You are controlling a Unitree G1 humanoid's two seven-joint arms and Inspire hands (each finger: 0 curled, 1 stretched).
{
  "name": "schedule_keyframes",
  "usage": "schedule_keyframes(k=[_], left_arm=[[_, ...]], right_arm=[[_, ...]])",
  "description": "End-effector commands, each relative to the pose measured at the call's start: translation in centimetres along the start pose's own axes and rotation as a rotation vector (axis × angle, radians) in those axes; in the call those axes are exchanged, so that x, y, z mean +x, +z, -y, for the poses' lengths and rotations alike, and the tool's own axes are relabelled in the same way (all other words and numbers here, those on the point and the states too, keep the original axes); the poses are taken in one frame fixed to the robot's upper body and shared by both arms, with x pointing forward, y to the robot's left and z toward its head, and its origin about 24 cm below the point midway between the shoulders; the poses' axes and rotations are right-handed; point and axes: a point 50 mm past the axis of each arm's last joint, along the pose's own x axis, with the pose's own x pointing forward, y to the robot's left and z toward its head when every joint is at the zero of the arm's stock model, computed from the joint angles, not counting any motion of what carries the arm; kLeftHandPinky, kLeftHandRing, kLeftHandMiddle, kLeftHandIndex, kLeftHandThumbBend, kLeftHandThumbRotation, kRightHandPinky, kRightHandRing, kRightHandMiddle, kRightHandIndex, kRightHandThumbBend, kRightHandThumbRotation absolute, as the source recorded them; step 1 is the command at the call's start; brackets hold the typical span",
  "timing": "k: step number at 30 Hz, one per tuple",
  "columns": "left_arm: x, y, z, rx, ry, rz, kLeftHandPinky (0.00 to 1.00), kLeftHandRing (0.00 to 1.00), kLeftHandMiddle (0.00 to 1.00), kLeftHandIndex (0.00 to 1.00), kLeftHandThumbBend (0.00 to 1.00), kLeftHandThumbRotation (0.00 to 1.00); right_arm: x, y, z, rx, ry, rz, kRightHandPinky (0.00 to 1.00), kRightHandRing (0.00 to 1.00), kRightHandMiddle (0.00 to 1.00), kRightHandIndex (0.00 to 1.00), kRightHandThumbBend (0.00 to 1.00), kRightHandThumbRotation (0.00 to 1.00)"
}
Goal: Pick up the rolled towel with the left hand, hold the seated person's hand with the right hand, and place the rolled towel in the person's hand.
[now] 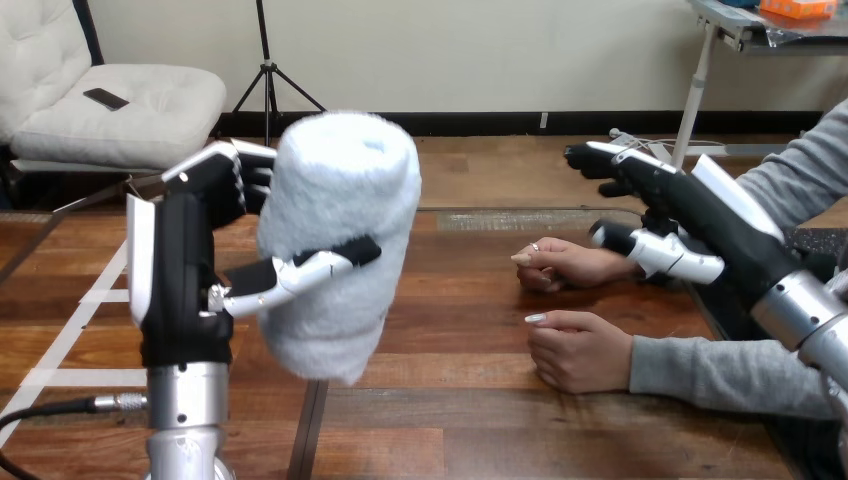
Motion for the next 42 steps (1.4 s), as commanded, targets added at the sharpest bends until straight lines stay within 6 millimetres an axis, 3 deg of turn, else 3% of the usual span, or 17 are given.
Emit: schedule_keyframes(k=[1, 12, 30, 42], left_arm=[[2.1, 1.5, 0.1, -0.039, 0.029, 0.111, 0.29, 0.32, 0.37, 0.39, 0.72, 0.0], [2.5, 1.3, 0.1, -0.049, 0.026, 0.106, 0.28, 0.32, 0.37, 0.4, 0.72, 0.0], [3.2, 1.6, -0.1, -0.071, 0.003, 0.135, 0.28, 0.32, 0.37, 0.4, 0.73, 0.0], [3.1, 1.5, -0.3, -0.07, 0.008, 0.137, 0.29, 0.33, 0.38, 0.4, 0.73, 0.0]], right_arm=[[1.2, 0.9, 1.8, -0.1, -0.014, 0.017, 0.85, 0.88, 0.87, 0.87, 0.97, 1.0], [1.4, 0.2, 1.8, -0.13, 0.008, -0.036, 0.78, 0.83, 0.84, 0.85, 1.0, 0.95], [1.4, -1.1, 1.7, -0.156, 0.071, -0.135, 0.74, 0.81, 0.83, 0.84, 1.0, 1.0], [1.1, -1.9, 1.8, -0.201, 0.122, -0.219, 0.72, 0.84, 0.86, 0.87, 1.0, 0.9]])
